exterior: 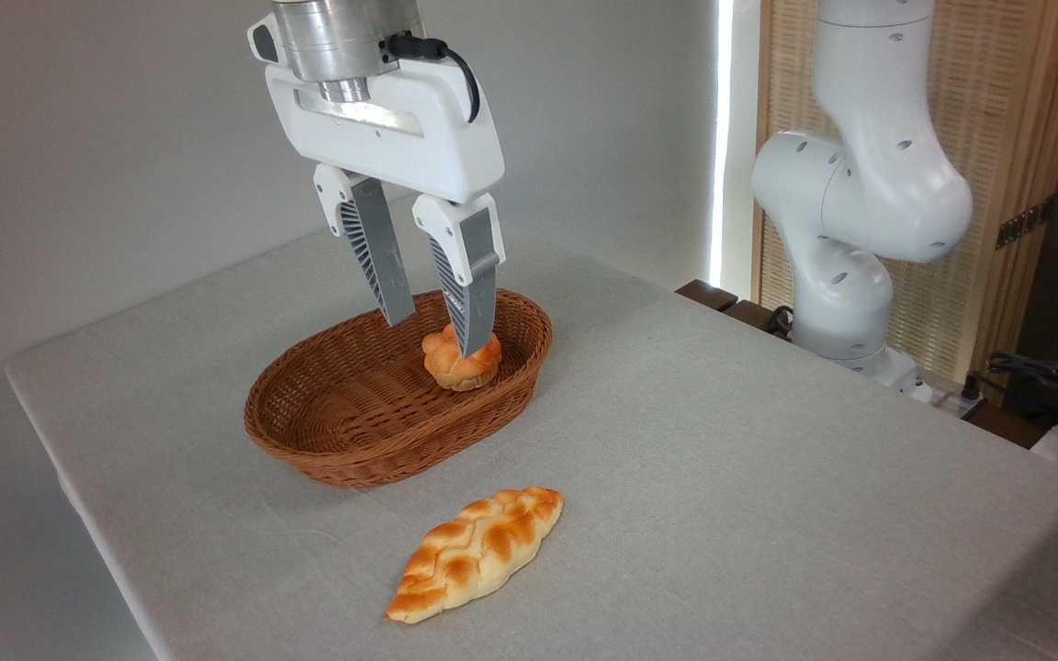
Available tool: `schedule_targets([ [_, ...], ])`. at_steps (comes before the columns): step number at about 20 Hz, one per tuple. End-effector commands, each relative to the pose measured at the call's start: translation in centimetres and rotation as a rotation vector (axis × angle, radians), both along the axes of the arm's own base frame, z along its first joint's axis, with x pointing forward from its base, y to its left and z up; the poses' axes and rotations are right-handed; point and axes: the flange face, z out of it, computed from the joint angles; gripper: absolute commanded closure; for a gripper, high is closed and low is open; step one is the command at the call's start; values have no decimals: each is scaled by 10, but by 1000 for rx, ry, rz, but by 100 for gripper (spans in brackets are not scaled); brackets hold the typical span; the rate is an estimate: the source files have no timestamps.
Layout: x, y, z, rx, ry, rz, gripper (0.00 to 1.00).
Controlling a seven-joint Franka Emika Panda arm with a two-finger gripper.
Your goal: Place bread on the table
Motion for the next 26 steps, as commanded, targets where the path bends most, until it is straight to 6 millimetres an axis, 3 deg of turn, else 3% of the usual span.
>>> schedule_targets([
  [1, 3, 2, 4, 11, 2, -16, 0],
  [18, -2, 1, 4, 8, -25, -20, 0],
  [23, -45, -4, -14, -21, -81, -24, 0],
  [24, -54, -13, -22, -39, -64, -31, 0],
  [26, -69, -50, -42, -90, -29, -65, 0],
])
